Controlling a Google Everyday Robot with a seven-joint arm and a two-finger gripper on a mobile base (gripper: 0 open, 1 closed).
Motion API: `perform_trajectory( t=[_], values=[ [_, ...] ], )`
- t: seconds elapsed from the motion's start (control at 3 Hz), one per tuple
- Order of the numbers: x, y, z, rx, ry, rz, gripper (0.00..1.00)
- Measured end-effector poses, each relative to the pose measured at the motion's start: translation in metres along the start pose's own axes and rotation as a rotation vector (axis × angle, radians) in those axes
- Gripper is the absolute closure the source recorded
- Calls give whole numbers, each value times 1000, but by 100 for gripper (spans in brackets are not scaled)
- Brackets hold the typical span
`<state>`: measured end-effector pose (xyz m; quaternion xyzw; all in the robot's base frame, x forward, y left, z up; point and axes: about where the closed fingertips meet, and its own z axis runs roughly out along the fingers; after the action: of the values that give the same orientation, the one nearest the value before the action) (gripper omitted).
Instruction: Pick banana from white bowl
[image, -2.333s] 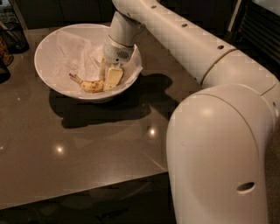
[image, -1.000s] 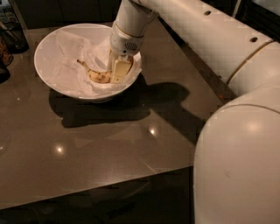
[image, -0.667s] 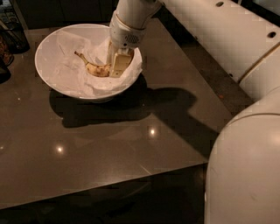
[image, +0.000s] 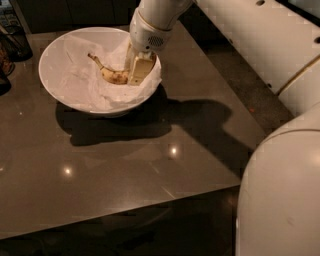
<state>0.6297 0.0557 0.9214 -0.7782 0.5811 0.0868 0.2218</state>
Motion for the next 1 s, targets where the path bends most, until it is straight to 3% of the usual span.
perform_trajectory(
  t=[0.33, 0.67, 1.0],
  values=[
    [-7, 23, -24, 22, -43, 32, 100],
    [-7, 62, -33, 21, -74, 70, 100],
    [-7, 62, -33, 21, -74, 70, 100]
  ],
)
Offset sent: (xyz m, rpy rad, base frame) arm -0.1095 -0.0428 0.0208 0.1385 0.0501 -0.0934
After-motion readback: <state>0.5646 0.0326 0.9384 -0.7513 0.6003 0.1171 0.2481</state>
